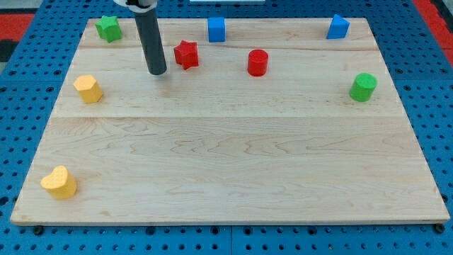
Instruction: Push the red star towards the center of the board
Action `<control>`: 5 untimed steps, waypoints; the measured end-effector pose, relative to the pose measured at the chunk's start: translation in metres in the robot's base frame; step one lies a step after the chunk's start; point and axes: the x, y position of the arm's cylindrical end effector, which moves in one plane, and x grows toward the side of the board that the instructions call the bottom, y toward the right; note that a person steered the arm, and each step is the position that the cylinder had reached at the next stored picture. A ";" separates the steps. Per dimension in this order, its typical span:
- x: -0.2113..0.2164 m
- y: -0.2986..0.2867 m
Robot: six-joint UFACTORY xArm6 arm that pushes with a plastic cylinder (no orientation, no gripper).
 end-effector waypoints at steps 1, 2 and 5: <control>-0.021 -0.013; -0.069 -0.003; -0.057 0.055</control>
